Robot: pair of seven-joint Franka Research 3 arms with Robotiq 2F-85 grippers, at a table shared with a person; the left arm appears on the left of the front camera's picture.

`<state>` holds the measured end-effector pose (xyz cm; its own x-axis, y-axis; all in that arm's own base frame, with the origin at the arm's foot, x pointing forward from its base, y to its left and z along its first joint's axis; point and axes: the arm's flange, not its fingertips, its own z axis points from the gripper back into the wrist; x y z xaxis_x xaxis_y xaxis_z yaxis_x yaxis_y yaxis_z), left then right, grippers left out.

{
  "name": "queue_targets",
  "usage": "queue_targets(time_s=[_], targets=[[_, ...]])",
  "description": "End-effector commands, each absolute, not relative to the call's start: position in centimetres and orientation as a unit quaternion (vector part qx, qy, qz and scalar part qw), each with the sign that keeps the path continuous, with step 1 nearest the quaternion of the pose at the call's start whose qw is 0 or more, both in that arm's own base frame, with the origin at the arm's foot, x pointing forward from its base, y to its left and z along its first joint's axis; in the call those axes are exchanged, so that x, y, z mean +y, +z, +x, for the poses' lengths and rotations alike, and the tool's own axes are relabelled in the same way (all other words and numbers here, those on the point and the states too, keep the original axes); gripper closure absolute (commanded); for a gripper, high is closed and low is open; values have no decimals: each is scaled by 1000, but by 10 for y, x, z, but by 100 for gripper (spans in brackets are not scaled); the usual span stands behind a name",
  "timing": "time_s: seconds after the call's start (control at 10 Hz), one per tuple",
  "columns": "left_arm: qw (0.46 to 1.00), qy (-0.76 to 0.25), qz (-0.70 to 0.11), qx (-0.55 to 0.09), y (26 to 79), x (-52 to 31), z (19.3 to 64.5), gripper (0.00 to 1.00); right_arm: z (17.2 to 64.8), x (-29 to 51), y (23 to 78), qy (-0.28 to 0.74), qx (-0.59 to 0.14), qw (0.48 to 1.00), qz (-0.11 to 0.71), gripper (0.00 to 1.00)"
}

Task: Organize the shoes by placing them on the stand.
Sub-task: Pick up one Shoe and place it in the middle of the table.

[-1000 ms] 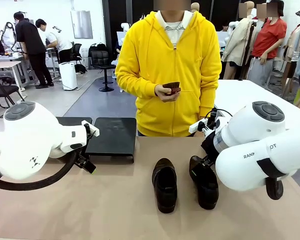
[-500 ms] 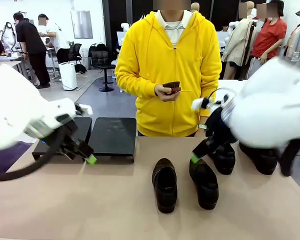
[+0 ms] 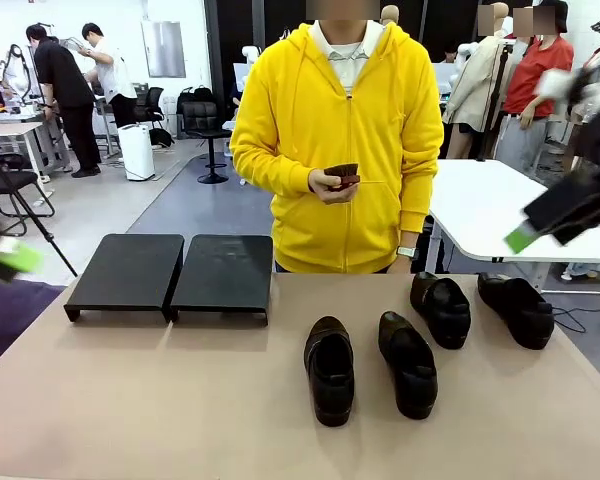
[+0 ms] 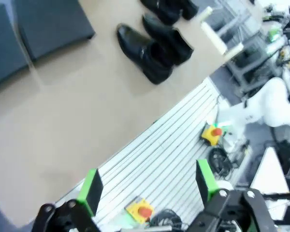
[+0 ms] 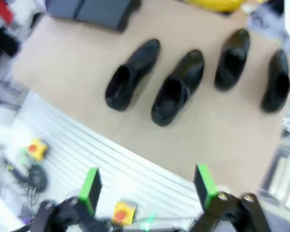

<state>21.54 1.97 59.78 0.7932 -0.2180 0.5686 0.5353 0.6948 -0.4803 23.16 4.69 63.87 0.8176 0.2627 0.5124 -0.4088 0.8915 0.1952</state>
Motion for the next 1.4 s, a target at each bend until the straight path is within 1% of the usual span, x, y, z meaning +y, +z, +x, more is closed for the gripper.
queue_targets(time_s=[0.0,0.1,0.2,0.3,1.1,1.2,1.3], targets=[[891,-137,-328,-282,558,71,171,0,205,2,626,92,-276,942,169,0],[884,-106,-341,-300,546,95,156,0,189,-22,619,49,-289,940,175,0],[882,-76,-348,-307,542,105,164,0,186,-32,611,8,-295,942,159,0],[887,-133,-341,-283,598,92,170,0,199,-9,637,93,-274,943,166,0],[887,-133,-341,-283,598,92,170,0,199,-9,637,93,-274,943,166,0],[887,-133,-341,-283,598,92,170,0,198,-9,634,83,-274,946,154,0],[887,-133,-341,-283,598,92,170,0,227,-8,630,53,-265,956,114,0]])
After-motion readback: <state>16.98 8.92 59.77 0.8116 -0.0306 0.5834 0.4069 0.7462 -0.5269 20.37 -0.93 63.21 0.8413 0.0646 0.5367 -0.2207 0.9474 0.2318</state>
